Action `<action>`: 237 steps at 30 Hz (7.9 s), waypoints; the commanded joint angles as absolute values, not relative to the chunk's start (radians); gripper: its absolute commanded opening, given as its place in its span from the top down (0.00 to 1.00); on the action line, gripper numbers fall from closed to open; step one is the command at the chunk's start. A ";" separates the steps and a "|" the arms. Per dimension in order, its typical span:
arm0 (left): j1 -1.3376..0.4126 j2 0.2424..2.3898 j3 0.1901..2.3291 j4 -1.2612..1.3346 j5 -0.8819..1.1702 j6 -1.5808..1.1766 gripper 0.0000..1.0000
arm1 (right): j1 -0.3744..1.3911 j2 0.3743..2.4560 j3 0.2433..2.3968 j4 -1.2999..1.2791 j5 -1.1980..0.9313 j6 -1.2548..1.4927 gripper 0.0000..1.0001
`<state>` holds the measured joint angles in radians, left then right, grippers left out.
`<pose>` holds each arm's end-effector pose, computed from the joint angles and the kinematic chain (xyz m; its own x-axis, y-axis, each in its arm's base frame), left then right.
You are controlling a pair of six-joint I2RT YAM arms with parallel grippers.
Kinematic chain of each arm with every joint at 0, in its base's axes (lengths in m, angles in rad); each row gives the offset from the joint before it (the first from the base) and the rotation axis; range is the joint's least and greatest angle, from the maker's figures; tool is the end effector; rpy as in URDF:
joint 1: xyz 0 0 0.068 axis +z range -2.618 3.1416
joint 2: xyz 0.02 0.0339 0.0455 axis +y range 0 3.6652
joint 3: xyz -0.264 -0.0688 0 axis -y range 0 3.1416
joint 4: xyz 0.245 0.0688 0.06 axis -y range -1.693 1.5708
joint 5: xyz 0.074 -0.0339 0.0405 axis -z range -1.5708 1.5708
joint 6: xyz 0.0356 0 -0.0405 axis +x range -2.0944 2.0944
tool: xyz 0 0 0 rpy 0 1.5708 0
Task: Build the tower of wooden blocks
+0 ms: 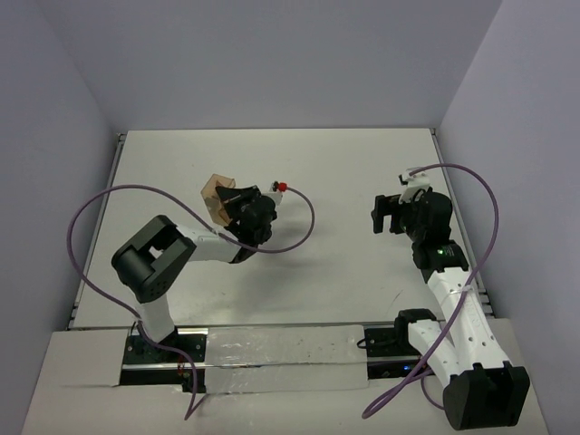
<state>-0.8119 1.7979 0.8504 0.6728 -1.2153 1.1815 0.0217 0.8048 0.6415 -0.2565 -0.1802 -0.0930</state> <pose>0.2680 -0.2341 0.1834 -0.4116 0.9020 -0.1300 0.0329 0.1573 0.9870 0.1879 0.0105 0.2787 -0.3885 -0.0998 -0.9160 -0.2220 0.9750 -0.0121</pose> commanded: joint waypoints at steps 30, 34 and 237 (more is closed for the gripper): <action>-0.907 2.247 0.958 1.786 -1.193 2.012 1.00 | -0.025 0.775 0.697 -0.236 -0.140 -0.071 0.00; -0.908 2.262 0.971 1.811 -1.188 2.041 1.00 | -0.026 0.776 0.697 -0.235 -0.140 -0.071 0.00; -0.465 1.934 1.466 -0.510 0.513 0.684 0.35 | -0.061 0.803 0.719 -0.383 -0.527 -0.213 0.00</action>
